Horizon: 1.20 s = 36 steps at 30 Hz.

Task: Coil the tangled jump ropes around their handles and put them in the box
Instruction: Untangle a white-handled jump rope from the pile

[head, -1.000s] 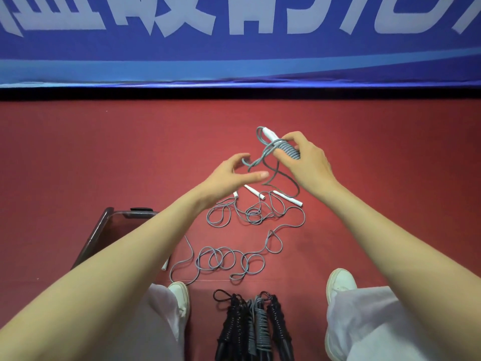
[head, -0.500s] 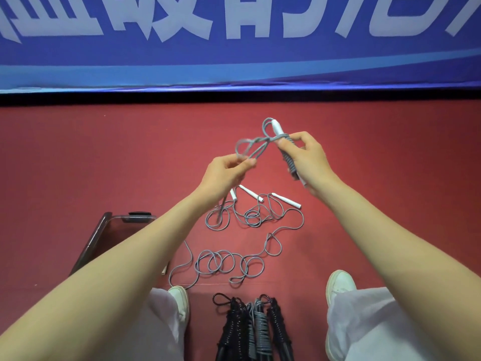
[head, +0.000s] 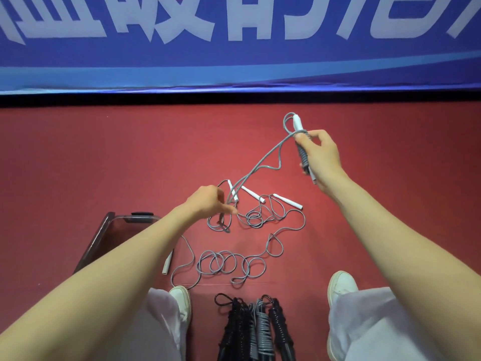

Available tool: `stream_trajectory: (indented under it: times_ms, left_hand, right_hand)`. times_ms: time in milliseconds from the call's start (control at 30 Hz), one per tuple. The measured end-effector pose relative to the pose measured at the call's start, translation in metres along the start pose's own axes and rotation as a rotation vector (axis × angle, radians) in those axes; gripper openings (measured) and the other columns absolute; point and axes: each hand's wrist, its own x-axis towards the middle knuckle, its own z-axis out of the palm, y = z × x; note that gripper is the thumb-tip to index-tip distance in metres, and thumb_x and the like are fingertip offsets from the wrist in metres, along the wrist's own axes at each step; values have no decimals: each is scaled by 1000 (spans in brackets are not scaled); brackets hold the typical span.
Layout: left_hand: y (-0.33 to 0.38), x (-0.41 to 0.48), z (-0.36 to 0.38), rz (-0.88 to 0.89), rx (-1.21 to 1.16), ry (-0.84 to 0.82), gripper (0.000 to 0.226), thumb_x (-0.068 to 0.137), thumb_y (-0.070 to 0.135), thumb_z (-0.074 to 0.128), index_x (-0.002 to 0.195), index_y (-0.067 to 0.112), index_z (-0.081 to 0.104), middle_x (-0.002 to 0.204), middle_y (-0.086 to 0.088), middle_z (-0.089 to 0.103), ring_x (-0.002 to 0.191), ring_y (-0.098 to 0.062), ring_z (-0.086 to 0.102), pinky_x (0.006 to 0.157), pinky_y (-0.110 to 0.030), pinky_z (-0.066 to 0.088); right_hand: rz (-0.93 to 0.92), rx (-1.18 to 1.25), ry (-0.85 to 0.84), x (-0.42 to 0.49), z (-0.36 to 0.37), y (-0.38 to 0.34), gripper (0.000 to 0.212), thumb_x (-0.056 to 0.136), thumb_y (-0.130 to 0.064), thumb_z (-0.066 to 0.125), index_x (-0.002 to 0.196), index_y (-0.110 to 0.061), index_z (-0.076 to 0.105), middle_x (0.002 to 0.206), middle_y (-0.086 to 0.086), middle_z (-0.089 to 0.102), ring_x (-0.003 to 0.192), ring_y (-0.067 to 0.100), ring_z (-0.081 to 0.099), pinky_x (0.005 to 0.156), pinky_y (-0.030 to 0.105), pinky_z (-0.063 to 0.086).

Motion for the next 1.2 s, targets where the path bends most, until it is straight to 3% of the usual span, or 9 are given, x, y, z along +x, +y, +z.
stream_trajectory:
  times_ms: [100, 167, 233, 367, 467, 567, 733, 967, 1200]
  left_hand:
    - [4, -4, -1, 34, -19, -219, 109, 64, 42, 86, 150, 14, 24, 154, -10, 20, 139, -27, 30, 111, -36, 32]
    - [13, -7, -9, 139, -266, -213, 137, 58, 35, 91, 154, 20, -7, 160, 0, -8, 148, -17, 7, 117, -33, 14]
    - [26, -10, -21, 230, -502, -146, 143, 52, 42, 92, 153, 24, -7, 161, 4, -5, 147, -9, 4, 115, -29, 11]
    - [44, -12, -33, 338, -926, 21, 82, 73, 39, 80, 137, 15, 34, 135, 0, 55, 127, -9, 49, 106, -28, 37]
    - [48, -12, -29, 337, -1023, 16, 75, 81, 32, 76, 134, 15, 25, 105, -4, 73, 106, -14, 66, 103, -33, 38]
    - [51, -12, -24, 366, -1068, -11, 74, 84, 19, 72, 136, 12, 20, 85, -2, 71, 79, -17, 66, 94, -36, 46]
    - [56, -17, -27, 446, -1117, -89, 11, 99, 15, 50, 101, 7, 56, 60, 7, 49, 51, -7, 39, 65, -26, 43]
    - [41, -22, -31, 500, -878, -57, 33, 90, 40, 51, 74, 16, 67, 65, 0, 51, 62, -7, 47, 71, -19, 39]
    - [38, -29, -40, 533, -936, -214, 7, 64, 36, 69, 63, 29, 69, 57, 5, 45, 51, -6, 39, 57, -20, 46]
  right_hand:
    - [-164, -213, -102, -2, 1, 1, 15, 87, -38, 66, 94, -28, 58, 63, -4, 52, 50, 15, 48, 50, 29, 38]
    - [-300, -461, -190, -8, 0, -1, 17, 87, -42, 63, 100, -34, 58, 74, -7, 56, 66, 16, 54, 62, 33, 40]
    - [-447, -759, -235, -16, 0, -3, 25, 87, -43, 60, 110, -35, 56, 93, -6, 58, 86, 21, 56, 71, 34, 39]
    - [-591, -917, -276, -28, 5, -5, 33, 89, -45, 57, 120, -33, 52, 103, -3, 55, 97, 26, 58, 73, 35, 40]
    - [-606, -868, -240, -29, 6, -7, 35, 89, -44, 57, 121, -31, 52, 105, -2, 56, 97, 26, 58, 73, 35, 41]
    - [-601, -866, -212, -29, 8, -8, 36, 89, -44, 57, 122, -30, 51, 106, -1, 56, 97, 28, 58, 72, 35, 39]
    - [-472, -617, -197, -23, 7, -12, 30, 86, -40, 65, 113, -30, 58, 95, -5, 58, 87, 20, 57, 74, 35, 43]
    - [-44, 87, -696, -31, -3, -30, 39, 81, -31, 65, 116, -20, 53, 72, 10, 65, 49, 19, 54, 41, 23, 40]
    - [59, 75, -1047, -41, -2, -27, 64, 75, -63, 67, 114, -15, 52, 66, 9, 61, 41, 17, 51, 37, 21, 41]
